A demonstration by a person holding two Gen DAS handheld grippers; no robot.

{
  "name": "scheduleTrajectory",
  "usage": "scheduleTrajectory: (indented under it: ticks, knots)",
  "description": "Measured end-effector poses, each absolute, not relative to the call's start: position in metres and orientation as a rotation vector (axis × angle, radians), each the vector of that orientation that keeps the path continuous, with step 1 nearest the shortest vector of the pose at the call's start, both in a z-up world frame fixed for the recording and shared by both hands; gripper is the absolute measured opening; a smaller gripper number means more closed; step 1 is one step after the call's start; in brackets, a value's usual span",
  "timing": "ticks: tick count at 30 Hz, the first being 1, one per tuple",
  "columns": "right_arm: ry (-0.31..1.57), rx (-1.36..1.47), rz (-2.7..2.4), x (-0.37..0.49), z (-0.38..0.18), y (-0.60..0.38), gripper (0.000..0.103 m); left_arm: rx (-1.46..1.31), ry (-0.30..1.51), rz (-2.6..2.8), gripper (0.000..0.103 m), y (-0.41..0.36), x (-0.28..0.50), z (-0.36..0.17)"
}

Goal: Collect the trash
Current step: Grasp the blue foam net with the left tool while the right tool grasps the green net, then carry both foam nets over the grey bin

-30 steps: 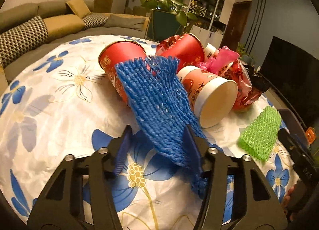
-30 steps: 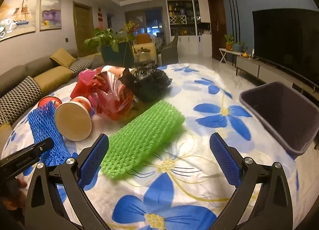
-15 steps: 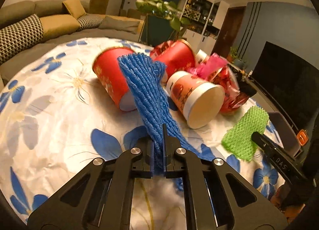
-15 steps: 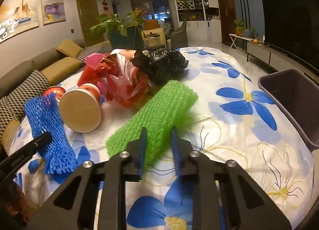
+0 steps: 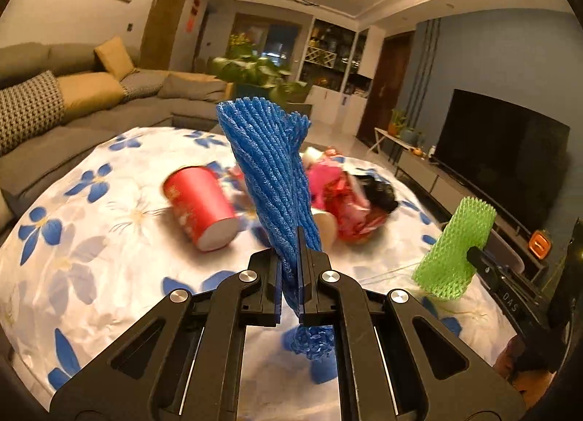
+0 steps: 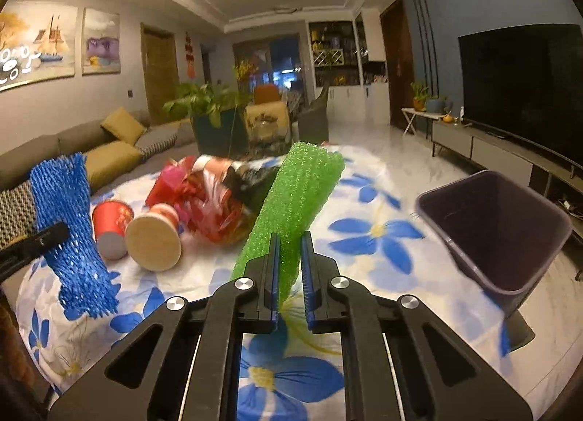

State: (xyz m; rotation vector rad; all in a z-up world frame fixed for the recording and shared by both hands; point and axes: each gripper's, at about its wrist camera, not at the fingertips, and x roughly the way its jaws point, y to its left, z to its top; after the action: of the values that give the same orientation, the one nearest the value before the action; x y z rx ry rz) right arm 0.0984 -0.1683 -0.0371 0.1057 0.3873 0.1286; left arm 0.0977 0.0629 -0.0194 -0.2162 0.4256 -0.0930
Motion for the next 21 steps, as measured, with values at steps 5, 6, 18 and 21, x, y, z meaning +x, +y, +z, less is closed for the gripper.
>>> scheduleTrajectory:
  ticks: [5, 6, 18, 21]
  knots:
    - [0.337, 0.105, 0.075, 0.085, -0.027, -0.193, 0.012, -0.151, 0.402, -0.145, 0.005, 0.032, 0.102, -0.007]
    - [0.329, 0.105, 0.062, 0.084, -0.026, -0.198, 0.012, -0.138, 0.397, -0.159, 0.005, 0.024, 0.104, -0.003]
    - [0.241, 0.121, -0.154, 0.075, -0.012, -0.28, 0.012, -0.012, 0.354, -0.313, 0.005, -0.095, 0.14, 0.018]
    - [0.224, 0.116, -0.196, 0.076, -0.011, -0.297, 0.012, 0.017, 0.355, -0.361, 0.005, -0.129, 0.149, 0.017]
